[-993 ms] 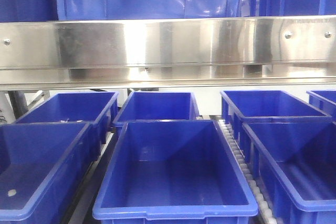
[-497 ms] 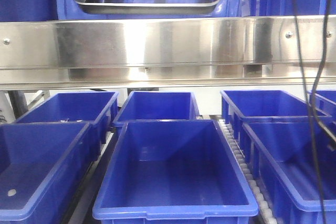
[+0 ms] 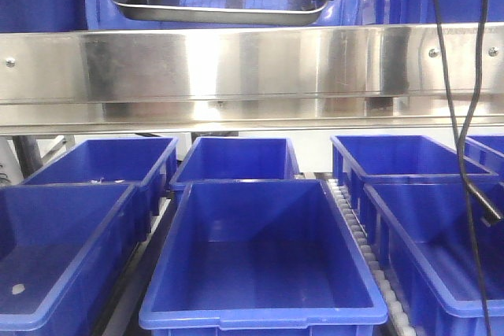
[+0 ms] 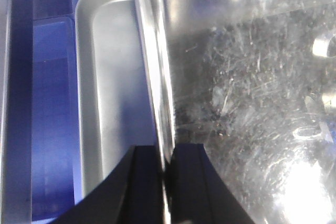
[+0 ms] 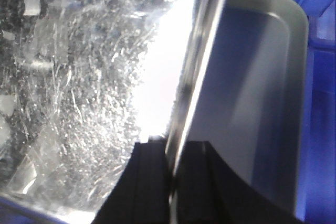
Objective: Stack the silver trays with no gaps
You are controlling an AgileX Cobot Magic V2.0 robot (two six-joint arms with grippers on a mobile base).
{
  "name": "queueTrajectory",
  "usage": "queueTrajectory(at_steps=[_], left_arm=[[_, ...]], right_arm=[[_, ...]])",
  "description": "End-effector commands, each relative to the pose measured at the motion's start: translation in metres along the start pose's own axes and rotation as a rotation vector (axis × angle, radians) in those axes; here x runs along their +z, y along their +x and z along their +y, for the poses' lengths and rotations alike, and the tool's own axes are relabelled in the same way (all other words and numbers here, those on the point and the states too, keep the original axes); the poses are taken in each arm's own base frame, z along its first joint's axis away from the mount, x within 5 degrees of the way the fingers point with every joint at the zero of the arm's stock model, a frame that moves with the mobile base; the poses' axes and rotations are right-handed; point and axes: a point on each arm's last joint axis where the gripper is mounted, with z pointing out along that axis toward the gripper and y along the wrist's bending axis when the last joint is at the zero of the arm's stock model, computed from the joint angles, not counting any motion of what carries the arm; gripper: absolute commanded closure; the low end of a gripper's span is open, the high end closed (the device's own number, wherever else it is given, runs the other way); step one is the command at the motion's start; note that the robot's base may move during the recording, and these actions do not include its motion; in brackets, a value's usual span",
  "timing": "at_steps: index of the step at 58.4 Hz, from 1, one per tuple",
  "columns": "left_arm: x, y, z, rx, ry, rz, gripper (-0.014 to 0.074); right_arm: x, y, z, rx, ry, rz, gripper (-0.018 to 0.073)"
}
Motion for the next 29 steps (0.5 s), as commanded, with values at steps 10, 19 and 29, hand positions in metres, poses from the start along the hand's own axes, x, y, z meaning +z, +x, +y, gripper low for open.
queueTrajectory(at_steps=[10,19,29], left_arm=[[-0.005,-0.005,-0.007,0.006,0.037,-0.053,0.0389],[-0.006,-0.005,-0.006,0.013,0.025,-0.057,0.0255],[-0.022,-0.009,-0.003,0.022,0.007,-0.095,0.0216]], right_arm=[[-0.006,-0.006,0.006,-0.039,-0.008,-0.049,0.0258],[-0.008,-0.007,0.006,-0.039,-0.009,-0.050,0.0218],[-0.022,-0.011,0.007,-0.043,-0.011,-0.081,0.0219]])
